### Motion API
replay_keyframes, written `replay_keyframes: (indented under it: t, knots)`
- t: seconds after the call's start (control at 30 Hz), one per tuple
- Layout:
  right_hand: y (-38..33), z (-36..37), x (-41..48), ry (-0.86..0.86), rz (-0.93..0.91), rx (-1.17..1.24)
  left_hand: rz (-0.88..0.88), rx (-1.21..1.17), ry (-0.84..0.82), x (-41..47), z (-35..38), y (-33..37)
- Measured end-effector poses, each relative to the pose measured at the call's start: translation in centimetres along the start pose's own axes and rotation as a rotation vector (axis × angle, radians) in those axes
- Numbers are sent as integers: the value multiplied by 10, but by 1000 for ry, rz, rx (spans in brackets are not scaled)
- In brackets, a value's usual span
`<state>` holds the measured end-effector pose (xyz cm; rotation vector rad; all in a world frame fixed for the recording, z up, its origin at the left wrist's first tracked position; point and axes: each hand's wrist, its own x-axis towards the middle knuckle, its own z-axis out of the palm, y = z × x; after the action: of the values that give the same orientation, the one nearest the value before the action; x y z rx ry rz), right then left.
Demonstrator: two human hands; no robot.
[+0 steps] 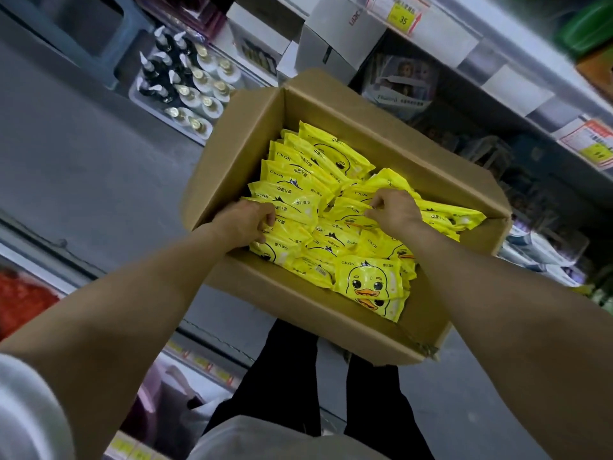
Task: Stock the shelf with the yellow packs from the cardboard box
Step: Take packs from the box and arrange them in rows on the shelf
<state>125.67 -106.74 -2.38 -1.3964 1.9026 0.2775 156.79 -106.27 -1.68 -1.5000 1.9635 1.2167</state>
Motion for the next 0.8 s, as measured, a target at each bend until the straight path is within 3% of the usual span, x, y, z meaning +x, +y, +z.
replay_keyframes:
  t: [0.23,0.43,0.67,0.8]
  knots:
    - [-5,-26,-24,-28,-174,306,-36,-12,-63,-7,-14,10]
    - [-24,-60,-43,50,-270,295,-2,-86,26,-19,-31,49]
    - [12,-100,-76,149,-220,233,12,-375,85,-64,-29,128]
    - [55,-128,-111,81,-105,320,-49,-264,258,-95,-14,183]
